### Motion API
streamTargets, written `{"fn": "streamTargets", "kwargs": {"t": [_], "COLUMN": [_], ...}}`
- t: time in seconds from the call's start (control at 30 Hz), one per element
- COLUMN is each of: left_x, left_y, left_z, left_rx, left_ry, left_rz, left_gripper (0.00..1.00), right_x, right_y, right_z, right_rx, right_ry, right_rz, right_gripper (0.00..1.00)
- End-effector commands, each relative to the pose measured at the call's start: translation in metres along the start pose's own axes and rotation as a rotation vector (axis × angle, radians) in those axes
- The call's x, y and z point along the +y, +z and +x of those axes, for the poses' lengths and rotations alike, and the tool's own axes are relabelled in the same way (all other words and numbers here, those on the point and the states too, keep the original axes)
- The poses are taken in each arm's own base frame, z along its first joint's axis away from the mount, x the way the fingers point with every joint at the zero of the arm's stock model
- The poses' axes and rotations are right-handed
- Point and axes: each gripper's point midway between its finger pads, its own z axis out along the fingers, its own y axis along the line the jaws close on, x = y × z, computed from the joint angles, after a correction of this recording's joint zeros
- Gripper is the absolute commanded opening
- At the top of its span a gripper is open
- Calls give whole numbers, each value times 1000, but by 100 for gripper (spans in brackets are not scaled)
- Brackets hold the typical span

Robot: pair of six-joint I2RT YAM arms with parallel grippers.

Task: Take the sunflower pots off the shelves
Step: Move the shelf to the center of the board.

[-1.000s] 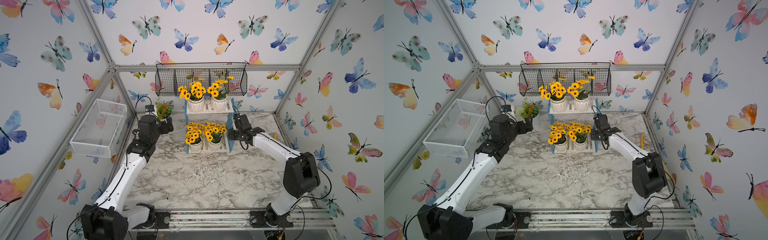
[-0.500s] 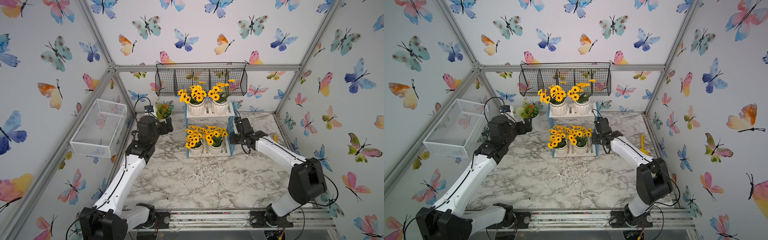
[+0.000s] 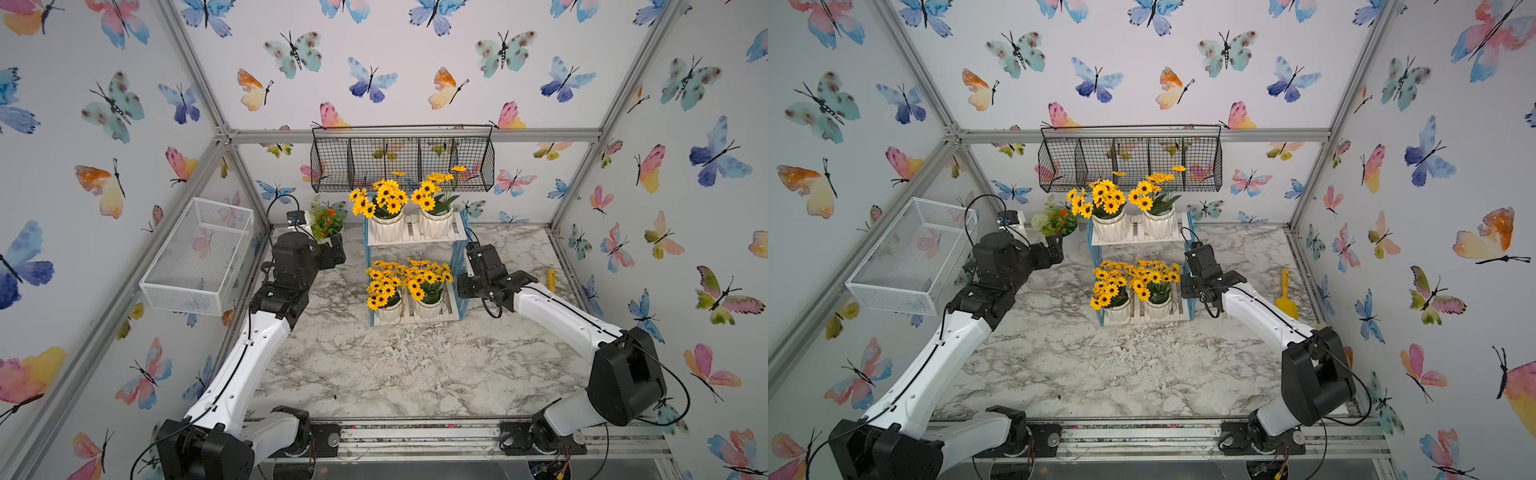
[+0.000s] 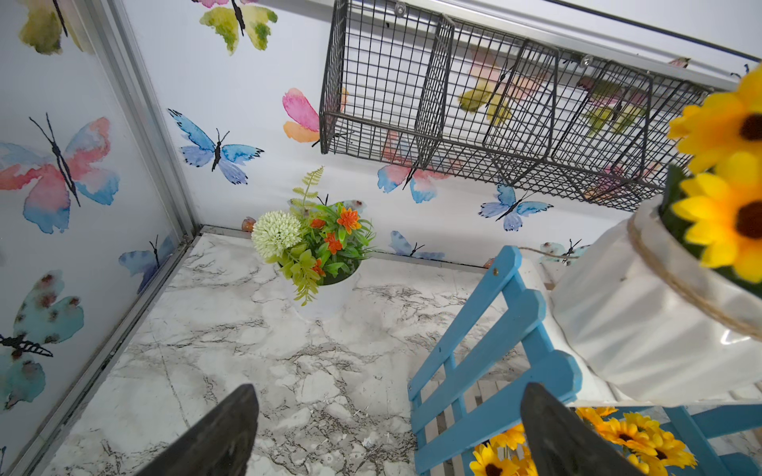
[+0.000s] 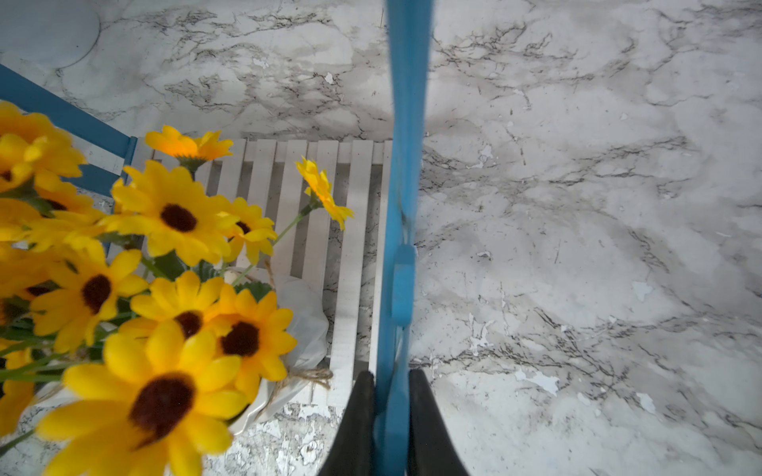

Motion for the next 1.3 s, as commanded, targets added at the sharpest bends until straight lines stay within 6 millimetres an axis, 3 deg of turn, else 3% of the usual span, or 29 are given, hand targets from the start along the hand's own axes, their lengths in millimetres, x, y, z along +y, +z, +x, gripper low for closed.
{"fn": "streamTargets", "kwargs": {"t": [0.0, 0.4, 0.73, 0.9, 1.13, 1.27], "left_x": [-2, -2, -1, 0, 0, 1], "left_y": [-6, -9, -9, -10, -12, -13], "left_z": [-5, -6, -6, -6, -10, -12], "left_rx": [-26, -32, -32, -32, -48, -52], "left_ry": [-13, -17, -17, -17, -11, -3], "left_rz": [6, 11, 7, 3, -1, -6], "left_gripper": [98, 98, 98, 98, 98, 98], "right_x": [16, 20, 21, 24, 27, 25], "right_y": [-13, -17, -22, -30, -49, -69], "right_z": [7, 11, 7, 2, -12, -22], "right_rx": [12, 13, -1, -24, -82, -134], "right_ry": [-18, -18, -11, -13, -32, -56], "right_rz": [-64, -61, -68, -90, -113, -121], "right_gripper": [2, 4, 18, 29, 52, 66]}}
